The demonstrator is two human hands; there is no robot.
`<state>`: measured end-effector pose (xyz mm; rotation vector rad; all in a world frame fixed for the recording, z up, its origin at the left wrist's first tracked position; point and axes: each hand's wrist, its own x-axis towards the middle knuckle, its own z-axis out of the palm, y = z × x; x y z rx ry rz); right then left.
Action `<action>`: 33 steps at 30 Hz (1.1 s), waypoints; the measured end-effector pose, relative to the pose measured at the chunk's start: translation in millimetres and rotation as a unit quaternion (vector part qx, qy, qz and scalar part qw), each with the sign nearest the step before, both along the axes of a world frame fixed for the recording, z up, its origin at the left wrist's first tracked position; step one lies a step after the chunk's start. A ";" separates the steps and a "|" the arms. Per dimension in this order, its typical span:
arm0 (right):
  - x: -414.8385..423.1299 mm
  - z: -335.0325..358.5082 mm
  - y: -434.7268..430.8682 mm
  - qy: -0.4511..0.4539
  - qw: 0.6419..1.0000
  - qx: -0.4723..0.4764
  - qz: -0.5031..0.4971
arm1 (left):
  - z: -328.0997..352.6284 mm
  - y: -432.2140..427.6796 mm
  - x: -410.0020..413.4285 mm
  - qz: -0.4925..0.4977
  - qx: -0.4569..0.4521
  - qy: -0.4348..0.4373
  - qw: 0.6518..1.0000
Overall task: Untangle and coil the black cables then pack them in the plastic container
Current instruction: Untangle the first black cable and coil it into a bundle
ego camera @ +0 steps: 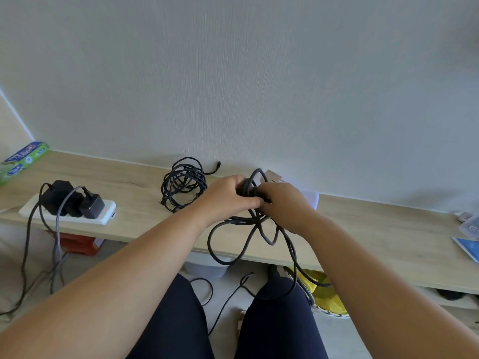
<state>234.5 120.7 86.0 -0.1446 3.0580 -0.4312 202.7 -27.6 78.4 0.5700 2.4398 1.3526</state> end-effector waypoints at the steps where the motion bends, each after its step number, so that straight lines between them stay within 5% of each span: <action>1: -0.2 -1.2 1.0 0.004 1.000 -0.014 0.001 | 0.4 1.3 1.2 0.006 -0.004 0.011 1.000; 13: 2.1 -17.5 3.4 0.058 0.996 -0.065 0.004 | -12.1 -0.7 8.2 0.067 0.039 0.095 0.992; 22: 0.6 -13.7 8.1 0.071 0.979 -0.180 -0.069 | -25.3 11.4 -1.6 0.146 -0.129 0.296 0.935; 26: 1.2 -17.9 -0.7 0.105 0.976 -0.178 -0.069 | -27.7 15.4 -2.5 0.132 -0.104 0.350 0.921; 33: 3.2 -26.3 -2.7 0.137 0.975 -0.168 -0.050 | -20.2 11.8 -8.4 0.129 -0.080 0.227 0.962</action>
